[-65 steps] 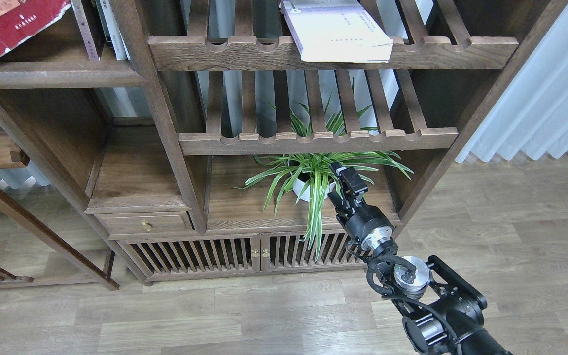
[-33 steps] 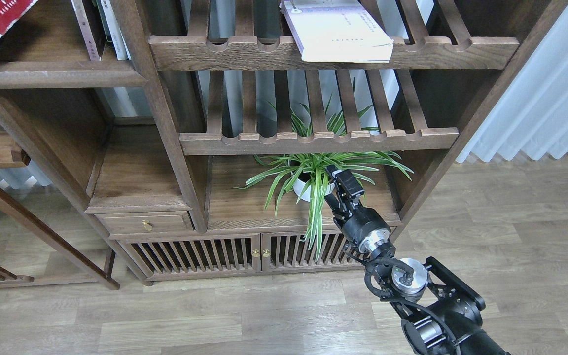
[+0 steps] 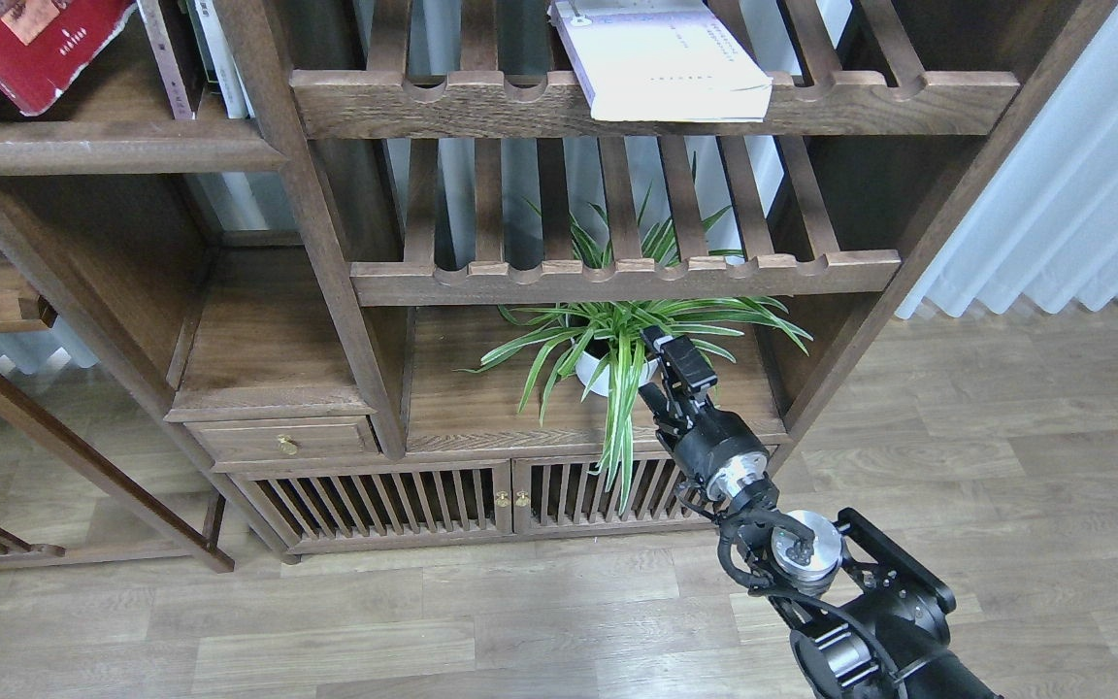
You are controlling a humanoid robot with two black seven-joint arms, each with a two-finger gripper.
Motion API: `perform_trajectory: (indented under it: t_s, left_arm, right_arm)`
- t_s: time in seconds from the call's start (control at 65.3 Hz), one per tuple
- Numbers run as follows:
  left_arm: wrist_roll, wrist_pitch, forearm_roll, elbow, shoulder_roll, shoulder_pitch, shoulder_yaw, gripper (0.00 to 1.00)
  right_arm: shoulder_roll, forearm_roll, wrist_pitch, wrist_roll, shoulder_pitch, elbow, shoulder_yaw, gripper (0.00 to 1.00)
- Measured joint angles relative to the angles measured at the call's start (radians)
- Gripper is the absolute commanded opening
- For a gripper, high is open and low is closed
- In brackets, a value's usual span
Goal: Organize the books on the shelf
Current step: 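Withdraw the left gripper from the upper shelf back toward the table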
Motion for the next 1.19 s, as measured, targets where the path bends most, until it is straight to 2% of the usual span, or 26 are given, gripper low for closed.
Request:
perform_trajectory:
  t_s: [0.398,0.719,0.872,1.194]
  left_arm:
    - [-0.082,-0.005,0.068,0.12,-0.088,-0.064,0.04,0.04]
    - [-0.109,-0.006,0.072,0.156,-0.09,-0.098,0.111,0.05]
    - [-0.117,0.002,0.072,0.175,-0.095,-0.148,0.186,0.05]
    - [-0.119,0.008,0.073,0.208,-0.145,-0.185,0.229,0.05]
  right_arm:
    - [0.0,0.0,0.0,0.0,-0.002,0.003,0.0,0.99]
    - [0.0,0.0,0.0,0.0,-0.002,0.003,-0.004,0.99]
    - [0.0,0.0,0.0,0.0,-0.003,0.003,-0.008,0.99]
    - [0.0,0.0,0.0,0.0,-0.005,0.004,-0.007,0.99]
